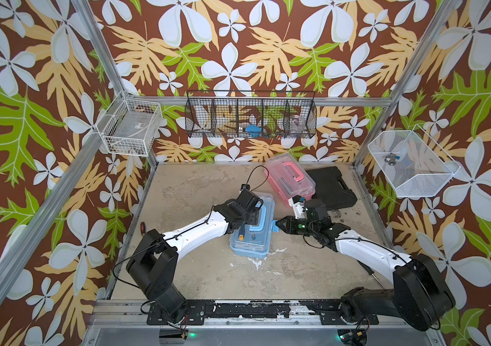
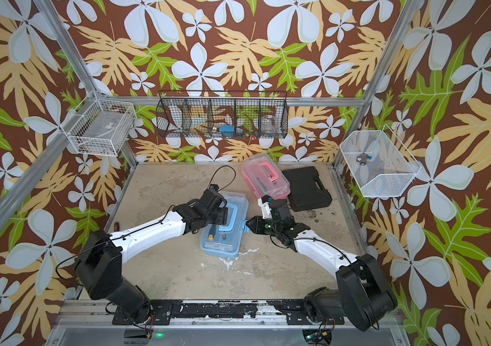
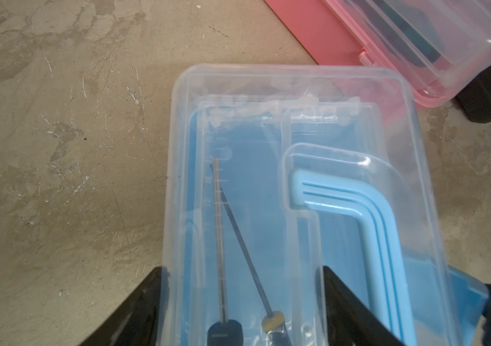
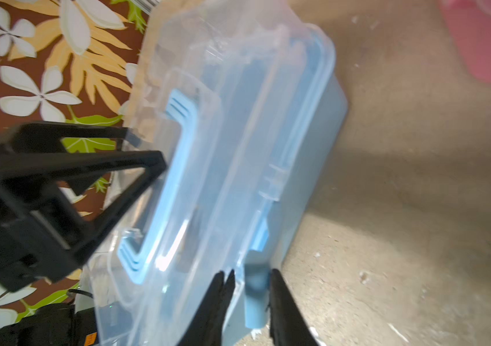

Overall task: Close toolboxes
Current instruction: Fasten the toolbox latch on the toolbox.

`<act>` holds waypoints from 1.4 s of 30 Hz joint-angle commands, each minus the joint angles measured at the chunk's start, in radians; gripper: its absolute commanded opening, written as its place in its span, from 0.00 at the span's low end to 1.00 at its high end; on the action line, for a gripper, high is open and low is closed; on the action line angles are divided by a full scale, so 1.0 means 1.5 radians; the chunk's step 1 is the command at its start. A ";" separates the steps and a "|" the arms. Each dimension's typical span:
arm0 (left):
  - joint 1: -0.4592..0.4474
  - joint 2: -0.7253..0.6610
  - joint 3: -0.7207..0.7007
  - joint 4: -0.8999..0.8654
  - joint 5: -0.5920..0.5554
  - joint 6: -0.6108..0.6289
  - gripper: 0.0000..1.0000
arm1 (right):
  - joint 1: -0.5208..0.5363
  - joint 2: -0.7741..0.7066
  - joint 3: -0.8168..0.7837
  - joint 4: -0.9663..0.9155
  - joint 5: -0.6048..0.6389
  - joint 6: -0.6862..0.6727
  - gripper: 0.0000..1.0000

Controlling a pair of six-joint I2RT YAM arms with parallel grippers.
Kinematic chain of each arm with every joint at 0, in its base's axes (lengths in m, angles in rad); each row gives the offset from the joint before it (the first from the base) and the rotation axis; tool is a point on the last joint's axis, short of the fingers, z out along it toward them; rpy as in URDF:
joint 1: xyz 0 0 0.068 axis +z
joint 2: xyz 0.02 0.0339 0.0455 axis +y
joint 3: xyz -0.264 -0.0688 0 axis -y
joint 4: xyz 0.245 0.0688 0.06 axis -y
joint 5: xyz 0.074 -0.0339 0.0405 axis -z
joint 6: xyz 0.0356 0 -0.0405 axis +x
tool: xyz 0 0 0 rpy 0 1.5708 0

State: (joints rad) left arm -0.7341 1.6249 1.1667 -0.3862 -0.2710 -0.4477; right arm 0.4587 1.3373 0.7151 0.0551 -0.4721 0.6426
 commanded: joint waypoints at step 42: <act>0.130 -0.209 -0.137 0.188 -0.364 0.113 1.00 | -0.203 -0.082 -0.253 0.312 0.530 -0.389 1.00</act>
State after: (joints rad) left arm -0.5999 1.3563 1.0557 -0.2691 -0.5793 -0.3344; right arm 0.1627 1.2022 0.3985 0.2779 0.2314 0.1329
